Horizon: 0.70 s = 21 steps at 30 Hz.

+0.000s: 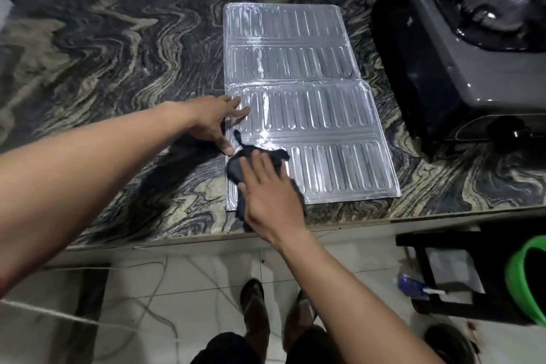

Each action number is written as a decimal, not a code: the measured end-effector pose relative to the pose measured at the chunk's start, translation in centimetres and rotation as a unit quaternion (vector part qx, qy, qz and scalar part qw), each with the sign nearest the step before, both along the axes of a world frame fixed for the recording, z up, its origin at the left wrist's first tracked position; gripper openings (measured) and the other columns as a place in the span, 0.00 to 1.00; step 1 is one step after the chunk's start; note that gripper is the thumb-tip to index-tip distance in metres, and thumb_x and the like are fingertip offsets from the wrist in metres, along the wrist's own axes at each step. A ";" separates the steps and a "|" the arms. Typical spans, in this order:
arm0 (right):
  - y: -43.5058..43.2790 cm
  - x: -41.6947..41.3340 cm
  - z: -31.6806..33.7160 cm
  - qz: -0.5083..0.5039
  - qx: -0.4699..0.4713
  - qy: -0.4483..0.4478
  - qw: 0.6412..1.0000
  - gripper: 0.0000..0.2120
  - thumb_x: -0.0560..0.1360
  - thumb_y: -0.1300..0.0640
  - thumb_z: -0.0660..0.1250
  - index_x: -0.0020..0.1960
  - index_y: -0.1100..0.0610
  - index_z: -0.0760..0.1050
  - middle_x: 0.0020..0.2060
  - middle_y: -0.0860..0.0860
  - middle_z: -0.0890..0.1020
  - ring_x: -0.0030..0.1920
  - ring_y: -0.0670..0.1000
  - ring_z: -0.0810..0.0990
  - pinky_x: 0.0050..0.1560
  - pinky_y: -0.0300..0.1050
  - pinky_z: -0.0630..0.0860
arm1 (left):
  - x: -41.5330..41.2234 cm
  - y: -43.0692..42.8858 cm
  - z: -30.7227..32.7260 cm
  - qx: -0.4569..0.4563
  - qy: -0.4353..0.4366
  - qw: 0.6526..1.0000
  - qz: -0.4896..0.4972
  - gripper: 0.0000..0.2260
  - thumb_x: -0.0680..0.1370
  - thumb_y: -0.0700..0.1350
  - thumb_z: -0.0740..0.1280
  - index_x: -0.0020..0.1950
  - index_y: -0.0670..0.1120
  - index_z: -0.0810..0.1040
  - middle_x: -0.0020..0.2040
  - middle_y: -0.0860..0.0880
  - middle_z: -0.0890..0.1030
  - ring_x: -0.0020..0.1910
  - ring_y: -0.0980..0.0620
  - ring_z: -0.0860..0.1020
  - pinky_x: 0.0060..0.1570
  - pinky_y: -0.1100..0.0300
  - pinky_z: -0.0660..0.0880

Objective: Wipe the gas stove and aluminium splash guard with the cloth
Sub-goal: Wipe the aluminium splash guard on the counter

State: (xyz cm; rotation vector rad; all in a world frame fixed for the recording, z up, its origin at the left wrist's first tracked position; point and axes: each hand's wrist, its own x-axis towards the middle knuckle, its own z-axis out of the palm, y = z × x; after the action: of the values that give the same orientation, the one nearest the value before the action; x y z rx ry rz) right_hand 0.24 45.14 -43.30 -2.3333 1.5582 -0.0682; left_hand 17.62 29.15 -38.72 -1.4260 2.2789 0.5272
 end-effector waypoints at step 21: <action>-1.6 -15.6 0.0 -0.099 0.024 -0.011 0.995 0.25 0.85 0.49 0.47 0.80 0.54 0.52 0.80 0.56 0.51 0.80 0.54 0.46 0.77 0.55 0.42 | -1.3 0.0 -0.2 -0.006 -0.060 0.998 0.013 0.57 0.63 0.64 0.78 0.81 0.54 0.45 0.81 0.49 0.43 0.80 0.45 0.48 0.76 0.44 0.55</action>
State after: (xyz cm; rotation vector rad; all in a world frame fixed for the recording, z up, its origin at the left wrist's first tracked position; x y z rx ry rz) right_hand -15.32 43.58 -43.32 -2.1284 1.7552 -0.1020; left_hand 16.35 29.15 -38.93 -1.4540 2.1755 0.4236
